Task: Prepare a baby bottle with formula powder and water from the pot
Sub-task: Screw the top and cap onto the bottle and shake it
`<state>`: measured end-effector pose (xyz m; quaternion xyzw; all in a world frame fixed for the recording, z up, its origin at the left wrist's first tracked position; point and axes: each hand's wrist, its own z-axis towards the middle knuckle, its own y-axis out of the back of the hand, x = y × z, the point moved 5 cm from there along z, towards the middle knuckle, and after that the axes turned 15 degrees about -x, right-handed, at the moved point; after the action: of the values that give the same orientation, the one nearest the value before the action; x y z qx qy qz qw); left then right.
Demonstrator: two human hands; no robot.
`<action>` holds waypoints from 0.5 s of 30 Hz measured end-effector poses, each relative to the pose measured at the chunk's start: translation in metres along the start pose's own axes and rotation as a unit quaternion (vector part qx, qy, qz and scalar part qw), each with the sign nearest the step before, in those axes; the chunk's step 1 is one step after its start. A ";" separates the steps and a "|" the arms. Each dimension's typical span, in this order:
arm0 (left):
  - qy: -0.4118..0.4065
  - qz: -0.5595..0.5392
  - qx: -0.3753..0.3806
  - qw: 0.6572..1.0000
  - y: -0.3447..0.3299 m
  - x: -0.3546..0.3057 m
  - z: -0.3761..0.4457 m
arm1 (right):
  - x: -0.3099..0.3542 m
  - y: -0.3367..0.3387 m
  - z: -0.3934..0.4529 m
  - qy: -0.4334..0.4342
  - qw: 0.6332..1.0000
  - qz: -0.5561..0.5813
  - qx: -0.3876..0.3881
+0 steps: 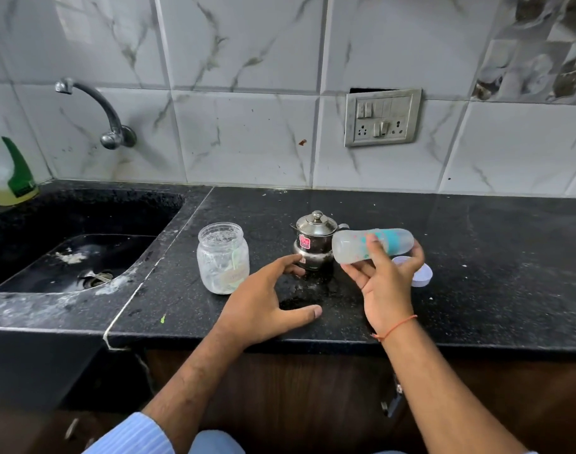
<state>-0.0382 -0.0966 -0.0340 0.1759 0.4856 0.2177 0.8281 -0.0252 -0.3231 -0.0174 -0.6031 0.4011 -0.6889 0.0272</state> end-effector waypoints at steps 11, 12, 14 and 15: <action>-0.008 0.010 -0.005 1.000 0.000 0.002 0.001 | -0.004 -0.011 -0.013 0.004 0.991 -0.094 0.091; -0.012 0.010 -0.007 1.000 0.001 0.003 0.001 | -0.004 -0.009 -0.011 0.015 0.996 -0.072 0.056; -0.014 0.007 -0.006 1.000 0.000 0.002 0.001 | 0.000 0.001 -0.001 0.005 0.999 0.027 -0.024; -0.016 0.006 -0.005 1.000 0.000 0.002 0.000 | 0.000 0.001 0.000 -0.010 0.999 0.024 -0.022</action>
<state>-0.0372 -0.0960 -0.0354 0.1780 0.4703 0.2223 0.8353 -0.0254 -0.3235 -0.0179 -0.6003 0.4301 -0.6734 0.0346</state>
